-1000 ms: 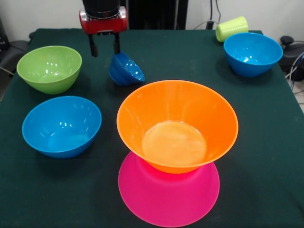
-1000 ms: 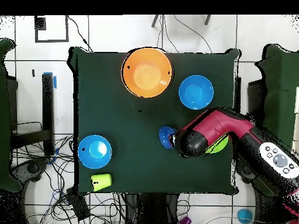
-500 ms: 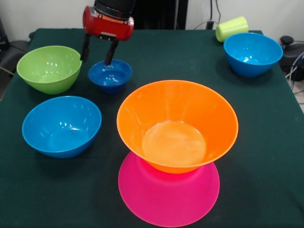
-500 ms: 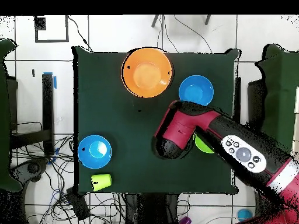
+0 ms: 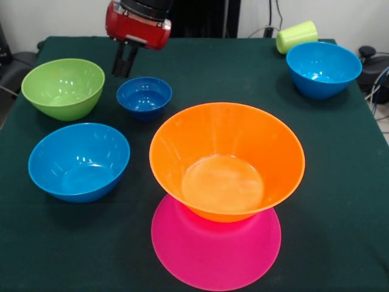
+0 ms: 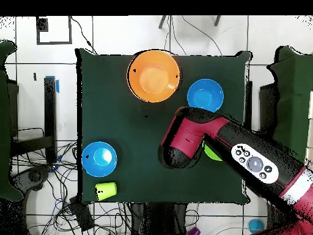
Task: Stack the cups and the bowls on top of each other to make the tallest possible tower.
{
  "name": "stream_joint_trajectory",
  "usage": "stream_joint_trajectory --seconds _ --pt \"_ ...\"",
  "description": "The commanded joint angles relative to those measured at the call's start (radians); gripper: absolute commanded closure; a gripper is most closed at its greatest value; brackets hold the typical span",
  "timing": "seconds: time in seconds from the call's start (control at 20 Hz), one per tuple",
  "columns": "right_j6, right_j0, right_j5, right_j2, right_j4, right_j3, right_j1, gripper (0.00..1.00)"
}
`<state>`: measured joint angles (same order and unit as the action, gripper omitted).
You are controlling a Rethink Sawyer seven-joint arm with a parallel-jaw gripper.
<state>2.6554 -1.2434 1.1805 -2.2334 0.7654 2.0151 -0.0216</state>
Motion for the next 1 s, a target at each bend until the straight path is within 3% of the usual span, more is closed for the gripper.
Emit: stream_joint_trajectory --seconds 0.05,0.65,0.7,0.85,0.95,1.0 --pt "0.135 0.014 -0.058 -0.099 -0.027 0.034 -0.037 1.0" --pt "0.103 -0.006 -0.097 -0.096 -0.016 0.034 -0.061 1.0" --pt "0.106 -0.009 -0.104 -0.096 -0.02 0.037 -0.062 0.0" --pt "0.146 -0.03 -0.137 -0.101 -0.01 0.033 -0.096 0.0" --pt "0.039 -0.073 -0.18 -0.105 0.11 -0.014 -0.166 0.0" --pt "0.009 -0.079 -0.185 -0.1 0.133 -0.017 -0.172 0.0"
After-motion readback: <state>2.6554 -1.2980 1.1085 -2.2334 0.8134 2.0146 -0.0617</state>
